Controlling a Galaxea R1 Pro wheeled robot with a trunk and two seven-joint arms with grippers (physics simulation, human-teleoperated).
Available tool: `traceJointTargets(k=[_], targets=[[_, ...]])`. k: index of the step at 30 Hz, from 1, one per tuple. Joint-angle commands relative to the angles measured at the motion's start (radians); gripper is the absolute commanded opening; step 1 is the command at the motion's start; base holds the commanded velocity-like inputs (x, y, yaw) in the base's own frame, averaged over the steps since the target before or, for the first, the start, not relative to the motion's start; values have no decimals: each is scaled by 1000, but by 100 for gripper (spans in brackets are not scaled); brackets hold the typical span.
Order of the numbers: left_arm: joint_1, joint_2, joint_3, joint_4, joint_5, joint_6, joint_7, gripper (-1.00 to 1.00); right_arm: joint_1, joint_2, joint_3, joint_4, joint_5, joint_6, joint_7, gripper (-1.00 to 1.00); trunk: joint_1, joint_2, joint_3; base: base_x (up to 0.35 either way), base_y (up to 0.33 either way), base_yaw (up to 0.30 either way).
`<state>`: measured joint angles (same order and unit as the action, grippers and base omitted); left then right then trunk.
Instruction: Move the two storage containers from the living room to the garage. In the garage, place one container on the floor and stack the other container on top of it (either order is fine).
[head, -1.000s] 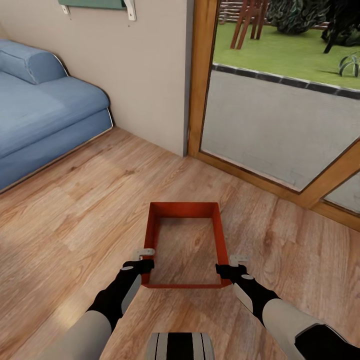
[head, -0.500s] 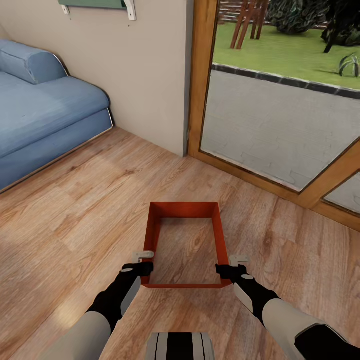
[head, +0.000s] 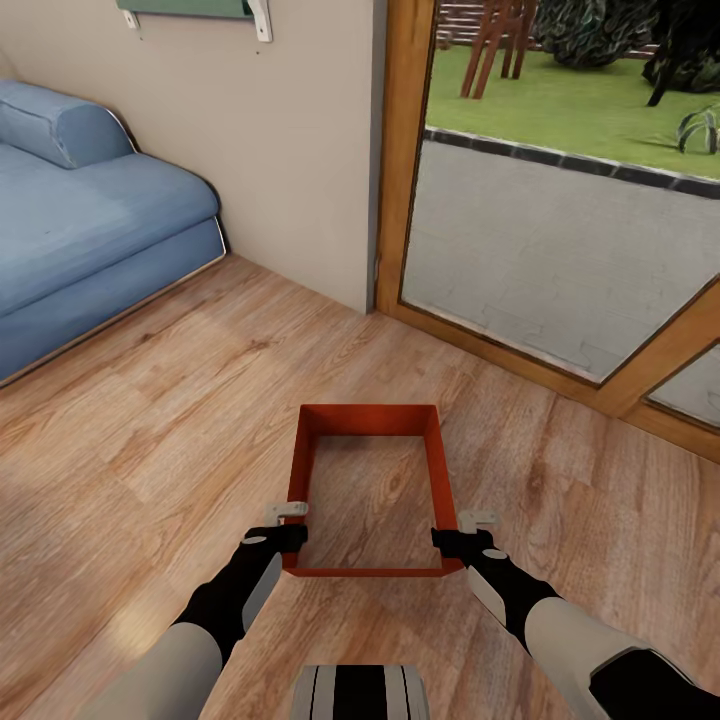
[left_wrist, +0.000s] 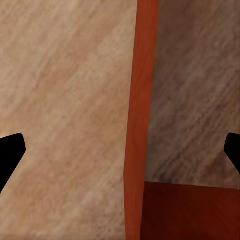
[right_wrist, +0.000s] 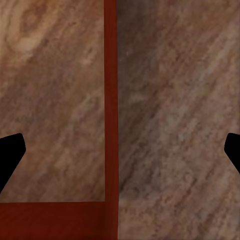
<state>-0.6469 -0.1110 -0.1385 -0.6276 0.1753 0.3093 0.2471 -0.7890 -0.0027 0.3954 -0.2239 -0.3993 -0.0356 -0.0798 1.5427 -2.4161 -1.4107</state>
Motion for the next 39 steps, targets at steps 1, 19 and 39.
traceJointTargets(k=[1, 19, 39], targets=[[0, 0, -6, -1, 10, 4, 9, 100, 1, 0, 10, 0, -10, -3, -5, 100, 11, 0, -1, 0, 0, 0], [0, -2, -6, -6, 12, 4, 9, 100, 1, 0, 10, 0, -10, -3, -5, 100, 11, 0, -1, 0, 0, 0], [0, -2, -6, -12, 12, 4, 9, 100, 1, 0, 10, 0, -10, -3, -5, 100, 30, -35, -16, 0, 0, 0]])
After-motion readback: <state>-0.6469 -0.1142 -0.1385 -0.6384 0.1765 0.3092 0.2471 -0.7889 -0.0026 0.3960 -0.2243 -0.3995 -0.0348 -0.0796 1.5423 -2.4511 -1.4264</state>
